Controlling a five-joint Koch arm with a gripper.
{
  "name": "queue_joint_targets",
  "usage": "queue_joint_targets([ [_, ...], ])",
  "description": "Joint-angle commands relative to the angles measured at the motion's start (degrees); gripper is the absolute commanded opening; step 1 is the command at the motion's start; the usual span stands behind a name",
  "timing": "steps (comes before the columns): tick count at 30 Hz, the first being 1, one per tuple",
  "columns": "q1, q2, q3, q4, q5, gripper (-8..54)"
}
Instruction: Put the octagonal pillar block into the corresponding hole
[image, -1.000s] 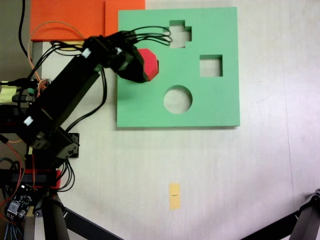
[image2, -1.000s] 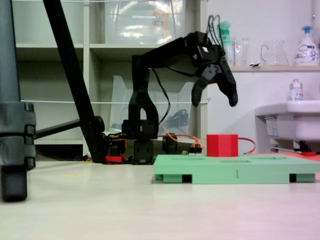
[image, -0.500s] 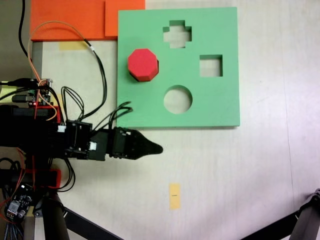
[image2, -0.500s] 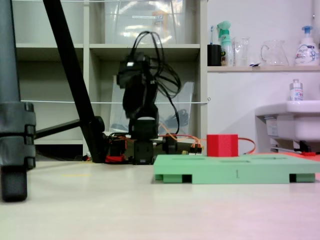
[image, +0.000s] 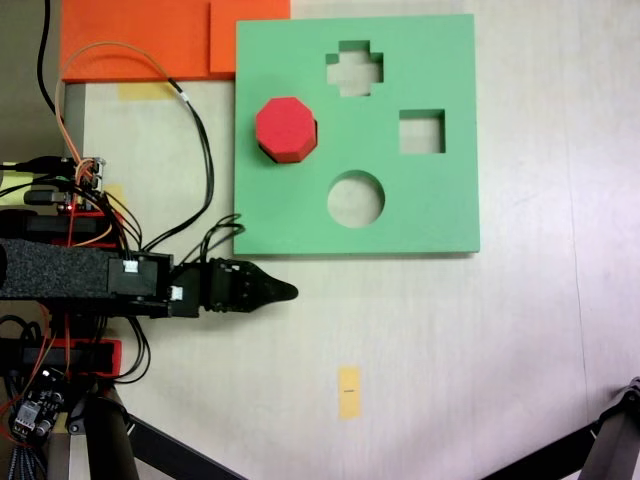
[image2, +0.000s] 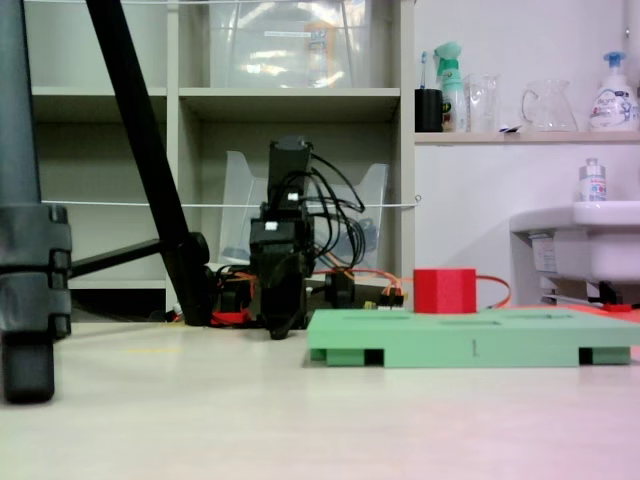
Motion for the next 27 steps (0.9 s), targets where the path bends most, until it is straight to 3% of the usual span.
queue_joint_targets([
  [1, -1.9, 4.3, 6.2, -15.2, 1.1, 41.8],
  [2, -2.0, 4.3, 10.2, -22.0, 1.1, 40.3],
  [7, -4.0, 4.2, 10.1, -9.9, 1.1, 39.6],
  [10, -5.1, 4.2, 9.9, -7.6, 1.2, 33.0],
  [27, -4.8, 4.2, 9.6, -7.6, 1.2, 33.8],
])
